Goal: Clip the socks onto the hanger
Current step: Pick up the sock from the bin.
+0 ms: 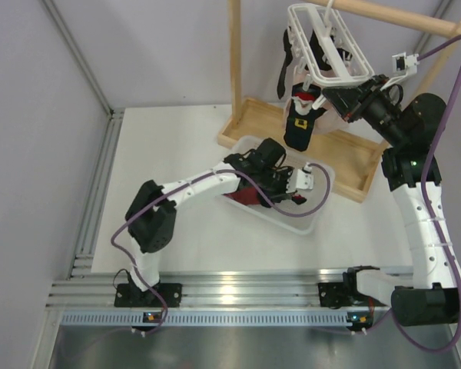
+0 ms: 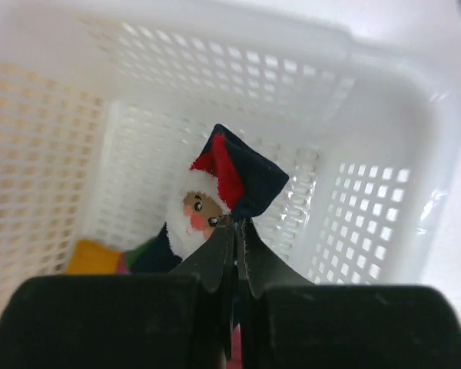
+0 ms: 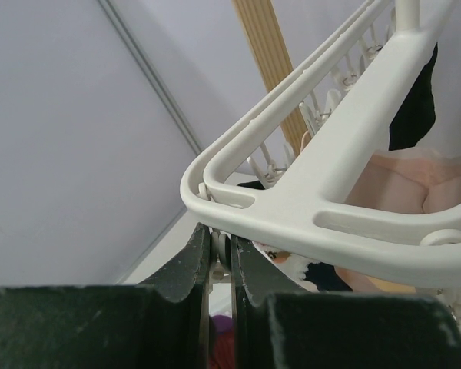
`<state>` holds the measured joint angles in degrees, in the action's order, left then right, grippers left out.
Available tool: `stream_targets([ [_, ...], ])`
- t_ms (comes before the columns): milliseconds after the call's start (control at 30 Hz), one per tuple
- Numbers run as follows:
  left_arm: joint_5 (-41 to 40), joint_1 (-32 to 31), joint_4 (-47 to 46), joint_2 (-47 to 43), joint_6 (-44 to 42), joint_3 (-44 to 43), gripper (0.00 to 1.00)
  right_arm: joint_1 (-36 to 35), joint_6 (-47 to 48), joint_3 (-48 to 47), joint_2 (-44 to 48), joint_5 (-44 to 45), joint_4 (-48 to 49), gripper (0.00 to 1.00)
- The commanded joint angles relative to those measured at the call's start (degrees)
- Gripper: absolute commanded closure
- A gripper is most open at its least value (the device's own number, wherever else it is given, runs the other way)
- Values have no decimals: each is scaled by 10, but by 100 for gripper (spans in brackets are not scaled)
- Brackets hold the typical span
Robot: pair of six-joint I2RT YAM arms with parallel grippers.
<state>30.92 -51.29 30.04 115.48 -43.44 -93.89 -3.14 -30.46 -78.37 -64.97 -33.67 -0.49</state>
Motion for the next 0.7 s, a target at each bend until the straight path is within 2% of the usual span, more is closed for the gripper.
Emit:
stream_targets([
  [0,5,3,-112,-114,93,29,100,6,-1,0,4,17,25,100],
  [133,-39,3,-194,-176,178,75,100,7,-12,-2,3,20,29,100],
  [167,-52,3,-244,-201,219,87,100,7,-14,-2,2,22,30,100],
  [300,-117,3,-366,-264,273,163,100,7,-24,-6,-2,23,34,100],
  [500,-133,6,-434,-327,337,201,100,8,-32,-11,-6,19,37,100],
  [667,-151,10,-452,-347,373,193,100,7,-35,-4,-4,12,43,100],
])
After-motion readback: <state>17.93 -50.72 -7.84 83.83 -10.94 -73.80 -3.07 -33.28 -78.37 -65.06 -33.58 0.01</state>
